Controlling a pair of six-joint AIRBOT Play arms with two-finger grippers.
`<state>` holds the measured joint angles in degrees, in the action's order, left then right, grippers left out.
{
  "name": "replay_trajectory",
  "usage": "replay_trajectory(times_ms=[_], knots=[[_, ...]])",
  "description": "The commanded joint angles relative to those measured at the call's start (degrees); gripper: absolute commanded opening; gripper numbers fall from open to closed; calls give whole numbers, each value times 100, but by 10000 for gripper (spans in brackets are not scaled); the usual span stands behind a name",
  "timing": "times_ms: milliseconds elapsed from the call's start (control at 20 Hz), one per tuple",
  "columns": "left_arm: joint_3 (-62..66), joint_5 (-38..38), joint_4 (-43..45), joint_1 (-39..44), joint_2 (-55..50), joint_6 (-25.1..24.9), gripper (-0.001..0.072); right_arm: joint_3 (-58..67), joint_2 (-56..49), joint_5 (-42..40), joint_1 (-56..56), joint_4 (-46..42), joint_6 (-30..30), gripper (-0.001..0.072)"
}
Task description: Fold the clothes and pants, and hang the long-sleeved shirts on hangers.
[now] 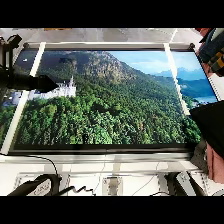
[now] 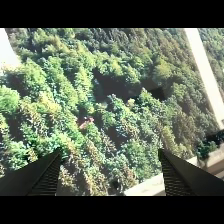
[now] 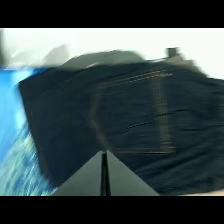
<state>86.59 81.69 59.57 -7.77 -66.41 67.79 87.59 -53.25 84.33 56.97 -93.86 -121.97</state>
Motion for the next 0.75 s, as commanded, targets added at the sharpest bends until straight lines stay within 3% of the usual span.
replay_trajectory(times_ms=[0, 200, 450, 550, 700], knots=[[2, 0, 2, -7, 4, 0, 703, 0, -286, -400, -575, 1329, 1093, 30], [2, -2, 2, -7, 4, -2, 702, 0, -680, -433, -2531, 1191, 2070, 30], [2, 0, 0, -7, 4, 0, 703, -4, -769, -479, -4981, -76, 2885, 29], [2, 0, 0, -7, 4, -2, 702, -4, -769, -387, -5622, -522, 2920, 29], [2, 0, 2, -7, 4, -2, 702, -2, -763, -275, -6017, -345, 2920, 31]])
